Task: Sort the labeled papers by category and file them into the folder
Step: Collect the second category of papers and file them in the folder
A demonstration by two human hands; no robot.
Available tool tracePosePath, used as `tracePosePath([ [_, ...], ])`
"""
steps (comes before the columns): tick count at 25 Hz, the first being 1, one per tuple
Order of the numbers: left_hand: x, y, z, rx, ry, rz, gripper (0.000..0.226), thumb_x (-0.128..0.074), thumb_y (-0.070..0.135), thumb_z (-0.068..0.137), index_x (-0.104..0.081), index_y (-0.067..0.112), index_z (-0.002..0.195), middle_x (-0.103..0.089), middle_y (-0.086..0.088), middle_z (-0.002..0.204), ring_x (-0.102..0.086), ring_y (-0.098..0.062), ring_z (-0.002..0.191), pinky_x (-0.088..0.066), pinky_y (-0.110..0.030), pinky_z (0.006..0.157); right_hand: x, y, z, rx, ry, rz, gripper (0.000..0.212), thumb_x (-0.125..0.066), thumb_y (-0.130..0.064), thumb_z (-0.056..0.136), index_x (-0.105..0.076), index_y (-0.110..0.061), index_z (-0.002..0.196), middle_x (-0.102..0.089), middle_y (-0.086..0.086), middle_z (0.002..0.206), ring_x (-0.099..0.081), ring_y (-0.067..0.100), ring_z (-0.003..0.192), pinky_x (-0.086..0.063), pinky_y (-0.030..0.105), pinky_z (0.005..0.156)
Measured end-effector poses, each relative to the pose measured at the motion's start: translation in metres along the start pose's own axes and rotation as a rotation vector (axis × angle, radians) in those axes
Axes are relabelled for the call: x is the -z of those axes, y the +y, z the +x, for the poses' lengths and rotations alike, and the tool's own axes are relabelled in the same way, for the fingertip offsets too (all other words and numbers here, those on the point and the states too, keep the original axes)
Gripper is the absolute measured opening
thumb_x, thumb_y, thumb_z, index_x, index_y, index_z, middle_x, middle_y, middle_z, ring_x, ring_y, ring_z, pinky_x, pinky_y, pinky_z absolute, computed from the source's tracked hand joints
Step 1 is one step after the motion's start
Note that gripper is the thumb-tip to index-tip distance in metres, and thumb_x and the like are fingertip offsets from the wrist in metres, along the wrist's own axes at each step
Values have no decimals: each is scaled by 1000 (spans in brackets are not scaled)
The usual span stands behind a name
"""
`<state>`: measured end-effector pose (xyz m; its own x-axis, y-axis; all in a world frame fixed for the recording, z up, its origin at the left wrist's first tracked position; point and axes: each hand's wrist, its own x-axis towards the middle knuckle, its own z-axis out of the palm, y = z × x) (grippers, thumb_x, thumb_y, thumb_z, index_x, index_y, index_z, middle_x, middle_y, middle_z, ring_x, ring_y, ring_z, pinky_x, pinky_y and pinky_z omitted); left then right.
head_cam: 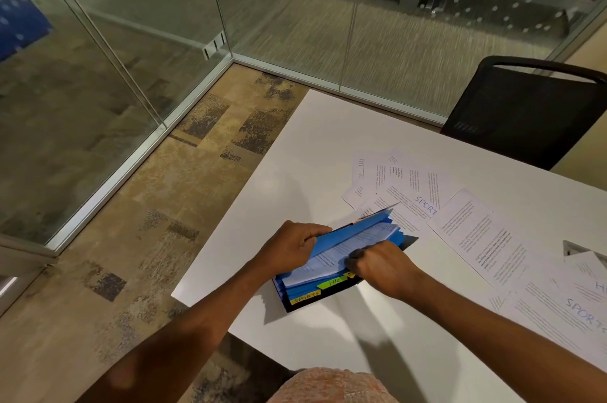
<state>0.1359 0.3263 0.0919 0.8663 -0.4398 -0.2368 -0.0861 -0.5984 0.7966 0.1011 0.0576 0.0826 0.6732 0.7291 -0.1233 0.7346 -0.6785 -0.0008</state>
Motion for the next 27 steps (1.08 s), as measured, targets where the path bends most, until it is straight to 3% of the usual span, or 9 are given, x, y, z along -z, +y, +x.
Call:
tracePosePath([
  [3,3,-7,-3,-7,70,-39,43,-55,2,105,-67,20,142,-77,8,100,-69,1,70,-52,-10,70,1,2,3,-35,106,7,18,-81,-19,90,-77,-22,108,-76,-2,91,-74,21,74,-56,30,55],
  [6,9,-16,-5,-36,128,-34,44,-53,1,105,-65,17,145,-76,0,127,-74,-8,100,-53,-11,90,10,4,5,-64,288,37,27,-54,-12,99,-77,-16,112,-78,2,103,-76,24,85,-61,34,63],
  [8,14,-23,-3,-34,182,-8,44,-52,0,106,-64,13,146,-70,-1,138,-68,-10,119,-45,-6,102,20,5,3,-79,426,50,27,-57,-7,101,-78,-12,117,-79,4,113,-77,25,99,-64,36,72],
  [11,23,-31,2,-3,290,44,45,-52,-2,105,-62,11,147,-71,-7,136,-67,-12,119,-41,1,99,26,12,-7,-128,519,65,31,-78,-2,92,-79,-10,122,-80,4,120,-76,24,115,-66,34,82],
  [13,28,-36,7,38,357,61,47,-52,-5,104,-62,11,147,-75,-10,124,-72,-18,106,-47,-3,94,22,18,-15,-164,508,69,38,-84,-2,85,-80,-11,122,-80,4,119,-77,24,116,-66,35,80],
  [16,31,-41,15,88,432,104,53,-56,-8,101,-59,13,149,-76,-15,92,-72,-27,80,-63,-35,83,12,21,-28,-196,459,82,35,-83,-2,86,-81,-12,119,-81,5,113,-78,27,109,-68,40,72],
  [18,28,-42,20,117,448,184,59,-60,-9,98,-56,12,153,-71,-18,83,-70,-34,77,-65,-45,75,5,18,-36,-212,443,97,32,-82,-3,88,-81,-13,118,-82,3,109,-79,26,107,-67,39,66],
  [22,17,-39,30,192,423,352,65,-69,2,96,-49,11,157,-72,-21,97,-74,-39,90,-66,-52,78,-1,9,-49,-241,435,129,32,-89,-6,82,-84,-14,112,-83,-2,106,-79,19,107,-65,31,71],
  [27,-8,-38,45,217,430,348,60,-68,19,101,-47,13,157,-69,-18,127,-74,-35,111,-67,-42,80,-10,5,-65,-331,348,171,14,-82,-12,91,-82,-18,103,-81,-5,96,-79,17,104,-62,30,58],
])
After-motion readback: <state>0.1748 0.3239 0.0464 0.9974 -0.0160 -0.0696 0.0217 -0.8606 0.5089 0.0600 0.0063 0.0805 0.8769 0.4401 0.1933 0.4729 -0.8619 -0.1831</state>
